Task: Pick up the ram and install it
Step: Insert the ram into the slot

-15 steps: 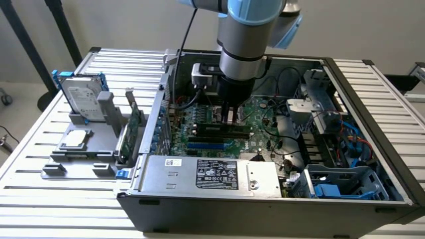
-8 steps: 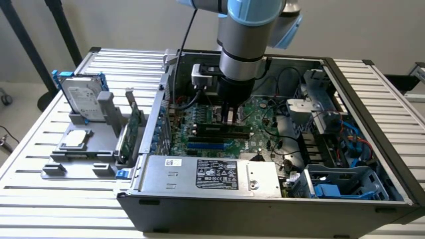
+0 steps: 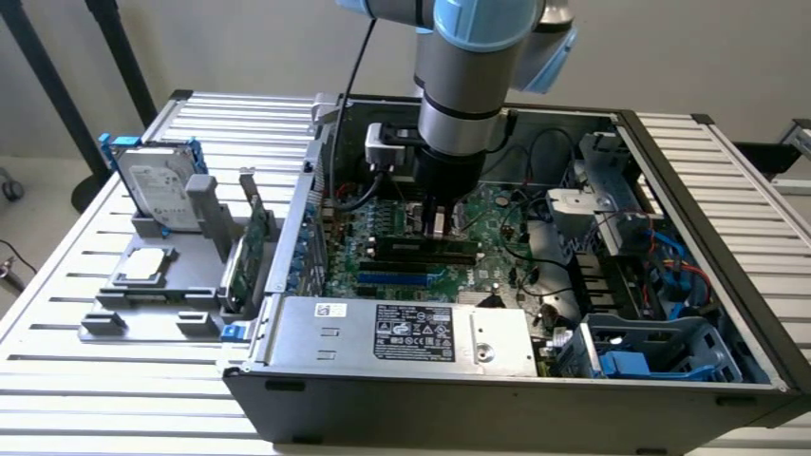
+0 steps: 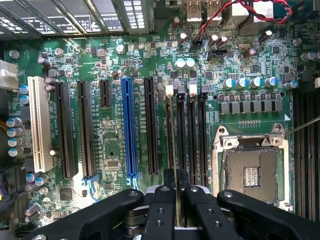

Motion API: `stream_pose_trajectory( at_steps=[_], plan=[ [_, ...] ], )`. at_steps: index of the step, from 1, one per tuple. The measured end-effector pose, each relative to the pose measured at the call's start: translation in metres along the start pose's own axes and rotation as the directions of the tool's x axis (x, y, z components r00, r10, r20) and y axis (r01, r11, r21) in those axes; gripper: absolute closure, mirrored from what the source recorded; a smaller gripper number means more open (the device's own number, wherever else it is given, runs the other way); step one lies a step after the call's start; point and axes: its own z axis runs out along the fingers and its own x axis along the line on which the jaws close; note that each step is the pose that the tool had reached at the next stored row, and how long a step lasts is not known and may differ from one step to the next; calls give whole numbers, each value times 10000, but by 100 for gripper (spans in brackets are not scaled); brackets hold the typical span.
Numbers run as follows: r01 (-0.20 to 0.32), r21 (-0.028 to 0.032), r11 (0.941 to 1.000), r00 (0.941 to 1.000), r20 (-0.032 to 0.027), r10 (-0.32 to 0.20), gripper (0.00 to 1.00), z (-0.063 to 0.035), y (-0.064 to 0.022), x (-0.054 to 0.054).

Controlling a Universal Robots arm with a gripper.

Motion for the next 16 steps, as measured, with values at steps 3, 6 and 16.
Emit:
stream_pose_trajectory(
  at_steps=[3,6,16],
  plan=[
    [0,1,10000,10000,2,0,86,8,0,0],
    [0,3,10000,10000,1,0,86,15,-1,0],
    [-1,4,10000,10000,3,1,86,14,-1,5]
  ],
)
